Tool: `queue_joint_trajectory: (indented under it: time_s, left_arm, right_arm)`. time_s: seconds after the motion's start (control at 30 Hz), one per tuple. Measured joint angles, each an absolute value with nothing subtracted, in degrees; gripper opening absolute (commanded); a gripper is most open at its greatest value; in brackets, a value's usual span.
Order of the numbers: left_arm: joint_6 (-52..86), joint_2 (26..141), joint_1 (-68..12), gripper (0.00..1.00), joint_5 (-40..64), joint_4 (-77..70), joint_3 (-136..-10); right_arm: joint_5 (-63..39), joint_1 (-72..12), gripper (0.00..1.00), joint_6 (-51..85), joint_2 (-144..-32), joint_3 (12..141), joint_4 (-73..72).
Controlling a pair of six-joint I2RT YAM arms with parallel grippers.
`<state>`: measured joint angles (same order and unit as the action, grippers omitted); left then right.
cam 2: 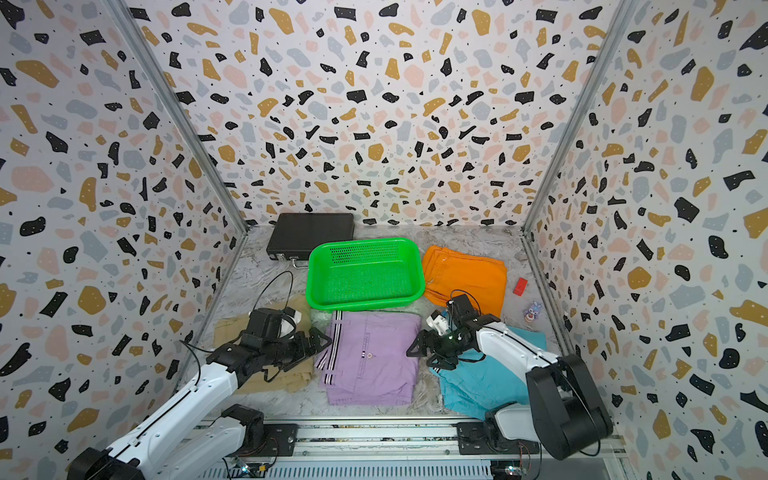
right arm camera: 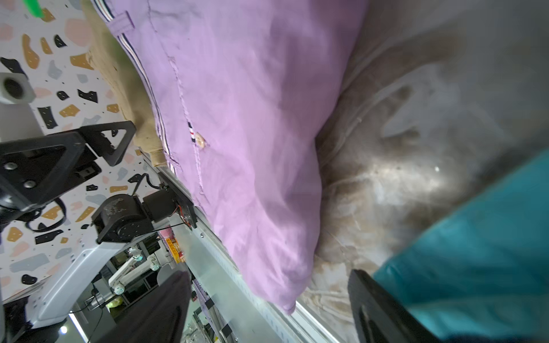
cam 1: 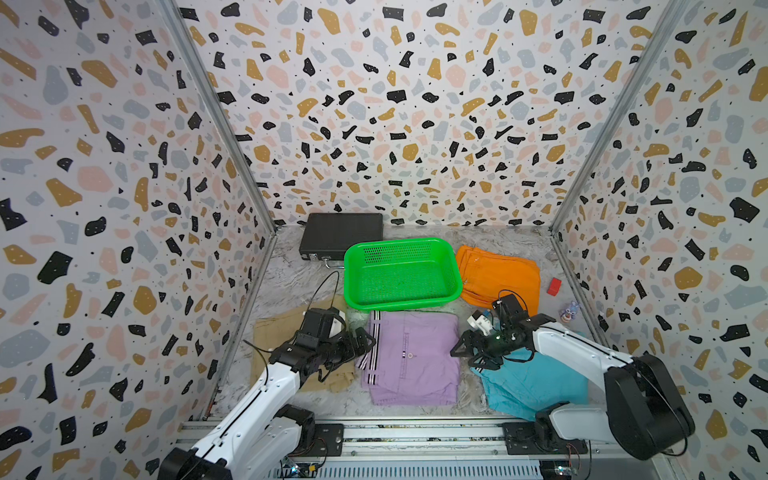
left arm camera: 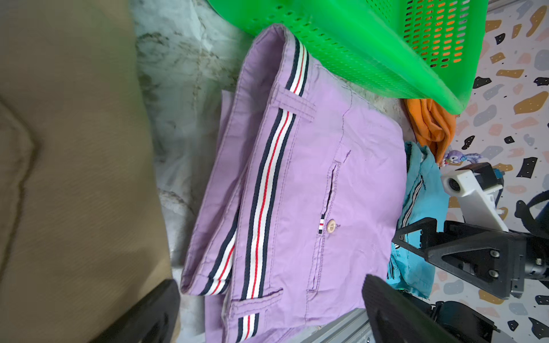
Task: Put the folded long pants in the basket
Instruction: Pick up the long pant at the center of the board.
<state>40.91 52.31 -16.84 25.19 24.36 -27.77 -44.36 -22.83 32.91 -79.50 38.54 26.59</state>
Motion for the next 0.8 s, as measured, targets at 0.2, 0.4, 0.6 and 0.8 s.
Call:
queue_joint_trajectory:
  time_s: [0.2,0.4,0.6,0.8]
  left_arm:
    - [39.6,58.8,-16.8,1.00,25.7,20.8,-27.8]
    - [38.3,63.9,-16.8,1.00,26.4,18.0,-28.3]
    - [37.6,69.7,-16.8,1.00,27.3,15.4,-29.7]
    - [37.7,74.8,-16.8,0.96,30.0,11.9,-30.4]
  right_arm:
    - [-40.3,-23.7,0.73,32.0,-86.5,42.8,26.1]
    - [-37.6,-23.7,0.51,31.1,-90.8,44.8,24.9]
    - [-37.0,-24.1,0.00,30.5,-92.9,45.3,23.1]
    - [-35.2,-24.1,0.00,29.6,-91.5,45.7,23.1]
